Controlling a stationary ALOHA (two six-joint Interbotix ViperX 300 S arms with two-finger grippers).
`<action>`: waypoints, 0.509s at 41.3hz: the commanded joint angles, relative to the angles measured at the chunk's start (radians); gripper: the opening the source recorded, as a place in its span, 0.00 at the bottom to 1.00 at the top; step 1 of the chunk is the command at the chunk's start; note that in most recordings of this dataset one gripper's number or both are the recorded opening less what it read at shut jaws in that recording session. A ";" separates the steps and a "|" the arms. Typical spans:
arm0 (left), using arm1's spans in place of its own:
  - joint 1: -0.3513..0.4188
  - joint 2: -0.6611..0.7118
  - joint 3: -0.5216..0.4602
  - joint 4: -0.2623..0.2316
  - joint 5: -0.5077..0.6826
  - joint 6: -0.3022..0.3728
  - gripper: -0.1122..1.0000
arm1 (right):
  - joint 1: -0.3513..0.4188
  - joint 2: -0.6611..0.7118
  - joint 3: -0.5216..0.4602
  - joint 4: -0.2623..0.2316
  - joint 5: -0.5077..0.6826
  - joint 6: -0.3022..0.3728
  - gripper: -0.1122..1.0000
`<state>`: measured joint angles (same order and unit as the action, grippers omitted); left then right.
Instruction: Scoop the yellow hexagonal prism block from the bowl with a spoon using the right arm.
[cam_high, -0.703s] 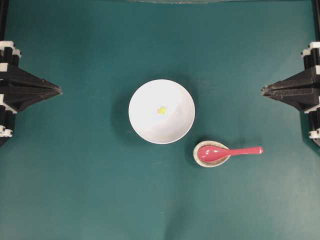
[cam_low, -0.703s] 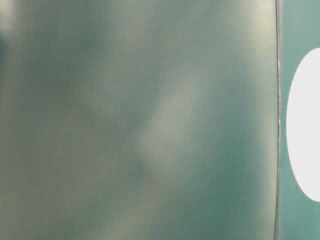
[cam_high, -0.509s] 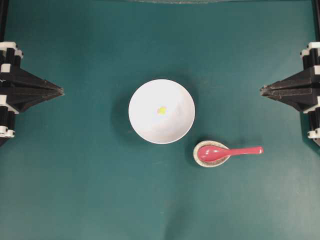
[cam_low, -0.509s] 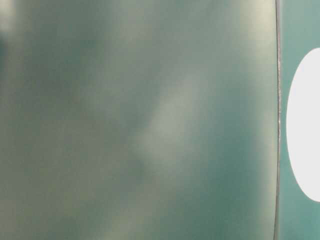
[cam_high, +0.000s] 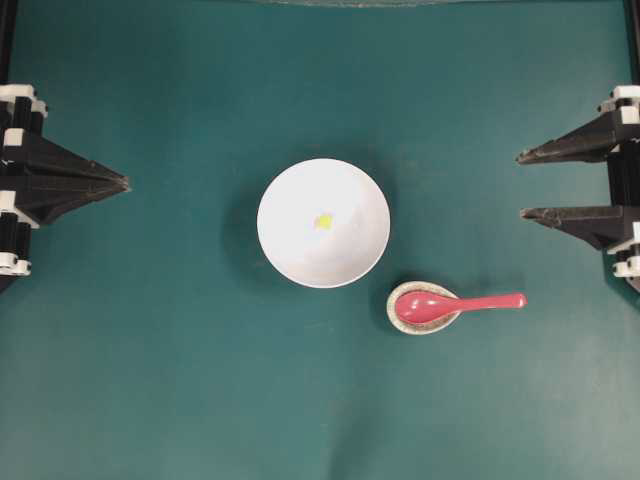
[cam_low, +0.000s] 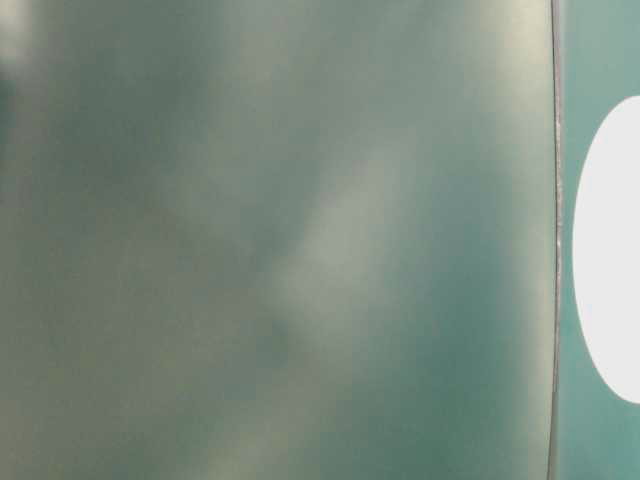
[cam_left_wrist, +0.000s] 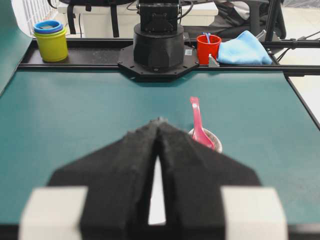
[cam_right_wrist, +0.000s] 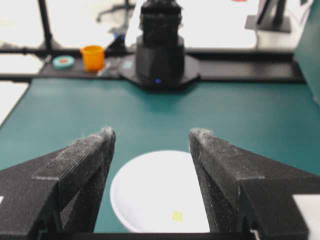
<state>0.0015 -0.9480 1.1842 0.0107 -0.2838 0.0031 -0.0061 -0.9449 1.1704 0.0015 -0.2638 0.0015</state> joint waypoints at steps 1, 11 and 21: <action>0.000 0.009 -0.028 0.003 -0.005 0.002 0.12 | -0.002 0.003 -0.025 0.002 0.012 0.006 0.67; 0.000 0.009 -0.028 0.002 -0.005 0.002 0.12 | -0.002 0.026 -0.014 0.032 0.021 0.009 0.67; 0.000 0.003 -0.028 0.003 -0.005 0.002 0.12 | 0.002 0.127 0.041 0.044 -0.061 0.009 0.67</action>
<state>0.0015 -0.9480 1.1842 0.0107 -0.2838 0.0031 -0.0061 -0.8514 1.1996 0.0383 -0.2761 0.0092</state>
